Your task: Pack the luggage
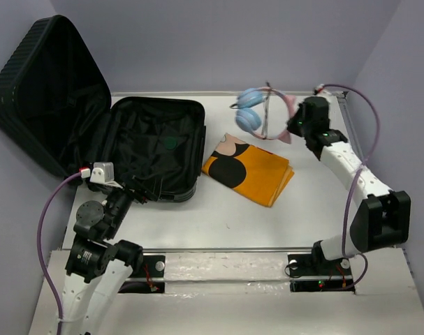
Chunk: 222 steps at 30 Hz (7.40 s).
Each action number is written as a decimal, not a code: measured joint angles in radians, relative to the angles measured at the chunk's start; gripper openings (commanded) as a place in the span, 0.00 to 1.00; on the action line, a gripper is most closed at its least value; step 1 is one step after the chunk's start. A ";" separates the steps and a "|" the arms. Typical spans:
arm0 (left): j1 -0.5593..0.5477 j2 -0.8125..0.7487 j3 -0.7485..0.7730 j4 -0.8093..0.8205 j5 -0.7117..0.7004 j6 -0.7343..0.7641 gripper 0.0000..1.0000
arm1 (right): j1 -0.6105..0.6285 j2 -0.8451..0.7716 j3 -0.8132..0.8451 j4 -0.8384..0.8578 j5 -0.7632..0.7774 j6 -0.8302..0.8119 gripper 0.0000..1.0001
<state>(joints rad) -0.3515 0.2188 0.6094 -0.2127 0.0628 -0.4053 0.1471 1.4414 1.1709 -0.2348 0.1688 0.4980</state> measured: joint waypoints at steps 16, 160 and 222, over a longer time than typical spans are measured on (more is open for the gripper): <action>0.000 0.010 0.000 0.000 -0.019 0.000 0.99 | 0.595 0.645 0.694 -0.027 -0.189 0.121 0.80; 0.049 1.134 0.750 0.002 -0.248 0.078 0.26 | 0.293 0.352 0.315 0.373 -0.628 0.327 0.07; 0.521 0.825 0.361 0.097 -1.049 0.277 0.06 | 0.565 0.529 0.229 0.071 -0.562 -0.082 0.32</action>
<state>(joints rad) 0.1696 1.0439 0.9707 -0.1162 -0.9867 -0.1280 0.7120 1.9701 1.3994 -0.1642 -0.3927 0.4156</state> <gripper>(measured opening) 0.114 0.483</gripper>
